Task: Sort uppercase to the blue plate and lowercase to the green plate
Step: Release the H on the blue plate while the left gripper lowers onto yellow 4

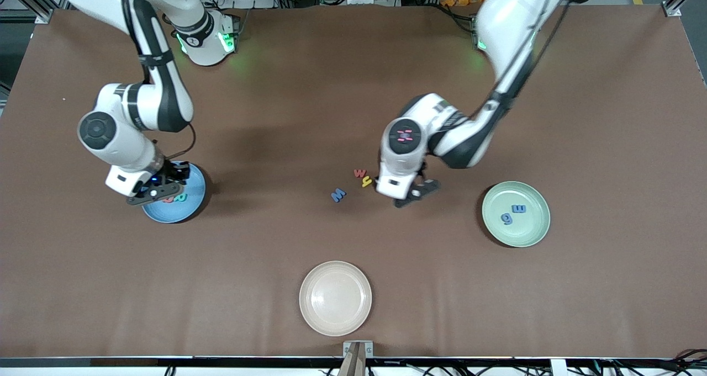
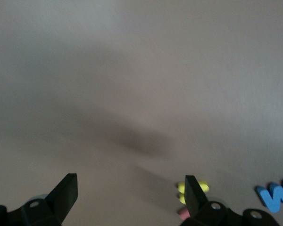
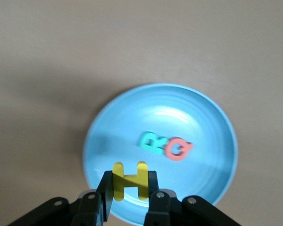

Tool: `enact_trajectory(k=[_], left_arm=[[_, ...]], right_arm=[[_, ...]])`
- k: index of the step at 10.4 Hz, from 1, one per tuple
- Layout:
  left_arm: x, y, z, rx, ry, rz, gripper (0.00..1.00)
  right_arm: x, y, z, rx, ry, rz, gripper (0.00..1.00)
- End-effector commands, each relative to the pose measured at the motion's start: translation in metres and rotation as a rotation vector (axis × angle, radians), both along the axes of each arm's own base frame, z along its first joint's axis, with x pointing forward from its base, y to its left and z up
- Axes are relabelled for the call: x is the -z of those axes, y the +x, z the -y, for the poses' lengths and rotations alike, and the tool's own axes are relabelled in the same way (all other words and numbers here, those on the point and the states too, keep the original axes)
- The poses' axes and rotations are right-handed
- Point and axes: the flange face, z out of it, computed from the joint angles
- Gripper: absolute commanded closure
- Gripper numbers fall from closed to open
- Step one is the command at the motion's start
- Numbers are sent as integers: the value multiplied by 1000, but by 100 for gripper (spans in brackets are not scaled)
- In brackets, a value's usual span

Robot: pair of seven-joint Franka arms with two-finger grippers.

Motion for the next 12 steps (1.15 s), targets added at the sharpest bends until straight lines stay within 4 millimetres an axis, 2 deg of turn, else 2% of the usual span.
enact_trajectory(k=[1,5,8,12], left_arm=[[14,-2,26,-32,-12,70,0],[39,-5,47,-53,-40,78,0],[47,-11,49,-53,-34,68,0],[49,-13,50,-59,-32,63,0]], right_arm=[[3,-8,30,-45,1,31,94],[21,-17,38,-35,-18,65,94],[22,-18,38,-33,-17,64,61],[22,-18,38,-28,-16,62,56]])
